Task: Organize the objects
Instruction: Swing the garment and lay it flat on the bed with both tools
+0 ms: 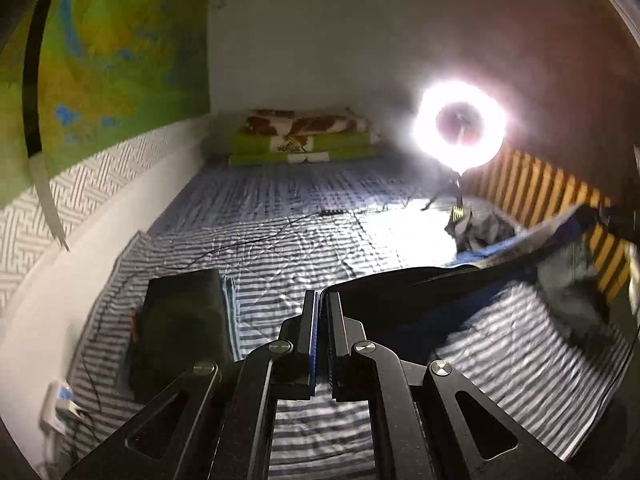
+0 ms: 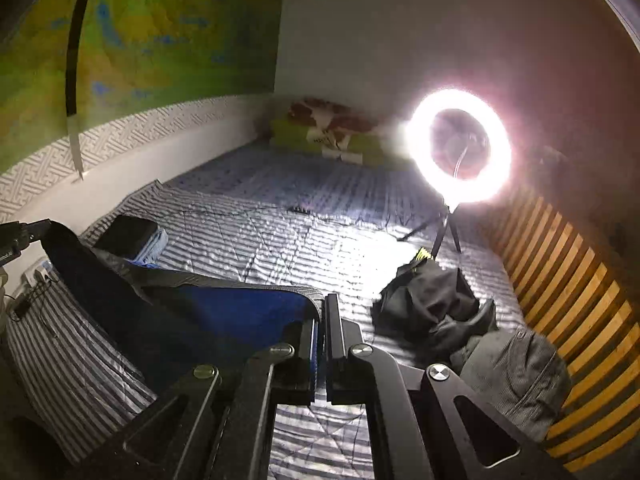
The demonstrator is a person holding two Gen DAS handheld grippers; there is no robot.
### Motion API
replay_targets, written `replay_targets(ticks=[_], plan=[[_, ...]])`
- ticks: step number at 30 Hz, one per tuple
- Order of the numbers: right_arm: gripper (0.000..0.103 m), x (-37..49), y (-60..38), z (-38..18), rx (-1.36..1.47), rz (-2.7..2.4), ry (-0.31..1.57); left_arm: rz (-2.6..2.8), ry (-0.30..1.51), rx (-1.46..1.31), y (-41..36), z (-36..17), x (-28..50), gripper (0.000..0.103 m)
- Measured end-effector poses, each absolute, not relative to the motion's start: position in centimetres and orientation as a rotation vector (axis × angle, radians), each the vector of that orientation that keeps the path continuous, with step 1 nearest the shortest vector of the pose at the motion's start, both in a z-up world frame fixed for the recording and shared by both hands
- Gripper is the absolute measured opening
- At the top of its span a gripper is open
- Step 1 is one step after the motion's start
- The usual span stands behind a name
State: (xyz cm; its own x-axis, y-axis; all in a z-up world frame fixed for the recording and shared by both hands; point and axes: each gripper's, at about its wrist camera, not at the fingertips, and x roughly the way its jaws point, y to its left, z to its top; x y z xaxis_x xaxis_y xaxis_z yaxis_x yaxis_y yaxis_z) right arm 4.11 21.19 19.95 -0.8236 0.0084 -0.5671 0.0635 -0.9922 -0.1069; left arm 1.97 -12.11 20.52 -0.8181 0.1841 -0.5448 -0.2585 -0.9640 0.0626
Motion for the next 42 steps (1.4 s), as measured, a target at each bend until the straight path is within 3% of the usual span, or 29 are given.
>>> replay_targets(ticks=[3,7,9,11,15,17,19,23,24,29,31,38,42], plan=[[0.002,5.8,21.1,16.2,1.026,-2.889,0.161,2.729,0.312,-0.901,-11.4,16.0,3.7,0.004],[0.002,9.0,20.2,6.5,1.262,-2.745,0.166,2.562,0.36,-1.225,-11.5,6.0,6.9,0.014],[0.002,10.4,19.5,1.3,1.39,-2.675,0.224,2.498,0.37,-1.364,-11.9,1.8,8.4,0.014],[0.002,11.5,19.2,-2.8,1.492,-2.617,0.246,2.485,0.339,-1.428,-12.5,-0.3,9.5,0.014],[0.002,12.4,19.6,-4.3,1.502,-2.637,0.213,2.52,0.281,-1.4,-12.7,0.0,9.5,0.015],[0.002,12.5,19.6,-4.1,1.492,-2.647,0.207,2.503,0.286,-1.383,-12.1,0.2,9.5,0.022],[0.002,12.5,19.9,-3.8,1.489,-2.658,0.205,2.468,0.324,-1.387,-11.3,-0.1,9.1,0.053],[0.002,11.7,20.9,-3.5,1.494,-2.662,0.125,2.483,0.426,-1.397,-10.3,-1.7,8.7,0.057],[0.002,11.7,20.7,-3.5,1.499,-2.658,0.119,2.485,0.458,-1.397,-10.1,-2.1,8.7,0.056],[0.003,11.7,20.6,-3.6,1.511,-2.65,0.123,2.493,0.569,-1.379,-8.8,-3.4,8.2,0.025],[0.003,11.7,20.6,-3.7,1.512,-2.647,0.127,2.525,0.549,-1.381,-9.2,-3.3,7.8,0.003],[0.003,13.1,20.3,-2.0,1.42,-2.697,0.145,2.629,0.356,-1.321,-12.2,-0.6,8.0,0.002],[0.003,15.3,18.7,-2.2,1.391,-2.674,0.232,2.585,0.439,-1.379,-12.4,-2.0,9.0,0.002]])
